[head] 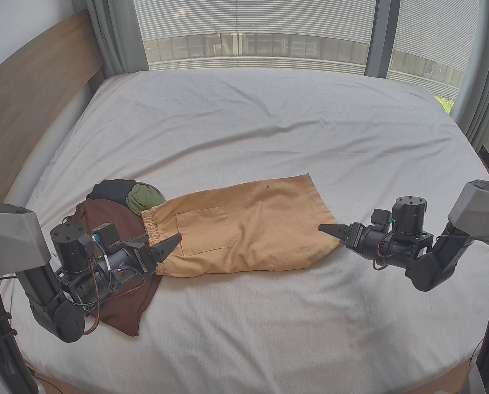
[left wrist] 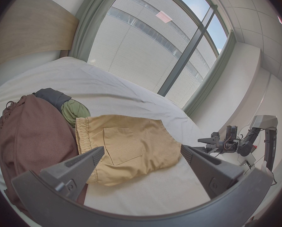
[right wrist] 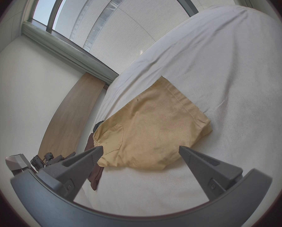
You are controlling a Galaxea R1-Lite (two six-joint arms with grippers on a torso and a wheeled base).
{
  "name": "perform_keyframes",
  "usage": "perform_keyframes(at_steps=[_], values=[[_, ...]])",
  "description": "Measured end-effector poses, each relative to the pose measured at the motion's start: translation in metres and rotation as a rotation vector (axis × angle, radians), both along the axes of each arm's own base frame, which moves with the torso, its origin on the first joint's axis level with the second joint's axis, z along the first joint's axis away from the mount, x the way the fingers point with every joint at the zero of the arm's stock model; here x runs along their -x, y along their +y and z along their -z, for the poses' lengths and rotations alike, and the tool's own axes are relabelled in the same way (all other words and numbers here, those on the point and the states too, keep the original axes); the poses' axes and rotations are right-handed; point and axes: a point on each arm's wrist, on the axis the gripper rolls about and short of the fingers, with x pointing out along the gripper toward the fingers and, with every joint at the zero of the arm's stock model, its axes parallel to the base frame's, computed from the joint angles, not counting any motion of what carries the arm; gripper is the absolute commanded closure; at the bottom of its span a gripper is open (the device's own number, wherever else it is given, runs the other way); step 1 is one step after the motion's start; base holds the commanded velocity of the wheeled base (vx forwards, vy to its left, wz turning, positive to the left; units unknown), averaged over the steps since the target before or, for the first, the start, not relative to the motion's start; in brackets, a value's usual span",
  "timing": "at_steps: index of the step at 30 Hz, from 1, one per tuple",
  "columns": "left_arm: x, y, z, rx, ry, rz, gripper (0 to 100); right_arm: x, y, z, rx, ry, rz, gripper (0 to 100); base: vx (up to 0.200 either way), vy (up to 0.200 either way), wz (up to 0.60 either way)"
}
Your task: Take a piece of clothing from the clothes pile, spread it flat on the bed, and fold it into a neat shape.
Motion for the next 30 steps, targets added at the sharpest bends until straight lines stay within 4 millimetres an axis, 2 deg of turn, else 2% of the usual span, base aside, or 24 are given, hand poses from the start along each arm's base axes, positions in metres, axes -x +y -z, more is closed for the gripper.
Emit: perform_keyframes(at_steps=[17,30], values=[[-0.001,0.002,0.001,0.003,0.002,-0.007,0,-0.021,0.043,0.058,0.037,0.075,-0.038,0,0.000,0.000,0.00],[-0.003,0.005,0.000,0.006,0.000,-0.017,0,-0.023,0.050,0.079,0.049,0.108,-0.050,0,0.000,0.000,0.00]])
